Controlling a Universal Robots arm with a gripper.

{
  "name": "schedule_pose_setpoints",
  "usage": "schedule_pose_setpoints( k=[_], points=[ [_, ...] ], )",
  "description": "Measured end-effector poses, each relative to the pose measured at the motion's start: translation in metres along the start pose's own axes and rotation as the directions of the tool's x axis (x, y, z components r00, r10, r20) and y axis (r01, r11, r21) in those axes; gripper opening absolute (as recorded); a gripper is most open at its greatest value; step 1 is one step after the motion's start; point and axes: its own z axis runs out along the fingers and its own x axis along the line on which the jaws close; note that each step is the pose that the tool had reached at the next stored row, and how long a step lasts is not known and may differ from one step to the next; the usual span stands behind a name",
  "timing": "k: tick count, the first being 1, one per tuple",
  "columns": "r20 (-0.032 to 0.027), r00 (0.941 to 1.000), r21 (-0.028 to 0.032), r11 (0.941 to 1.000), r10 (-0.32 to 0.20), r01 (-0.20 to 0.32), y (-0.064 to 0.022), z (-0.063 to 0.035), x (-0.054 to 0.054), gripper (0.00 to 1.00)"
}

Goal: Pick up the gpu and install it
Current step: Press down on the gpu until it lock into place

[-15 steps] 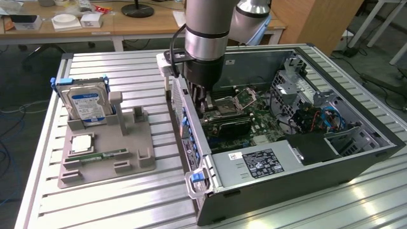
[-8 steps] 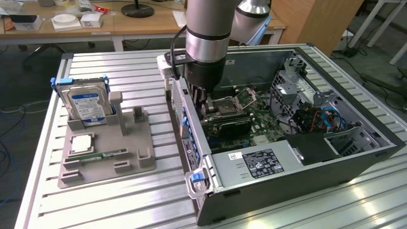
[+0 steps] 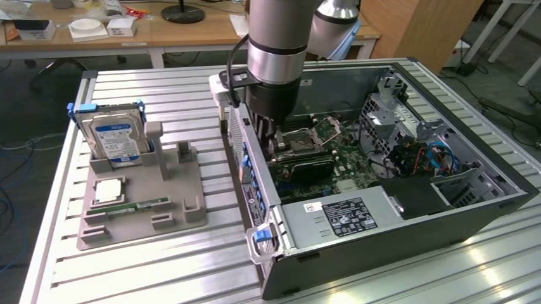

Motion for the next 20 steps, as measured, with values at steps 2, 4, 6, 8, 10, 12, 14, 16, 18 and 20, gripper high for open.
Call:
schedule_pose_setpoints(
  k=[2,4,6,8,10,12,14,16,18,20],
  points=[
    [0.0,1.0,0.0,1.0,0.0,0.0,0.0001,0.0003,0.0004,0.1],
    [0.0001,1.0,-0.0001,1.0,0.0,0.0,0.0001,0.0005,0.0007,0.1],
    [0.0002,1.0,0.0,1.0,0.0,0.0,0.0001,0.0006,0.001,0.1],
    [0.0002,1.0,0.0,1.0,0.0,0.0,0.0002,0.0007,0.0015,0.1],
    [-0.0001,1.0,0.0,1.0,0.0,0.0,0.0001,0.0013,0.0019,0.1],
    [-0.0001,1.0,-0.0004,1.0,0.0,0.0,-0.0008,0.0031,0.002,0.1],
    [0.0002,1.0,0.0,1.0,0.0,0.0,-0.0023,0.0055,0.0019,0.1],
    [0.0,1.0,-0.0001,1.0,0.0,0.0,-0.0037,0.0065,0.002,0.1],
    [-0.0002,1.0,-0.0001,1.0,0.0,0.0,-0.006,0.0066,0.0021,0.1],
    [-0.0025,1.0,-0.0011,1.0,0.0,0.0,-0.0074,0.0066,0.0012,0.1]
  ],
)
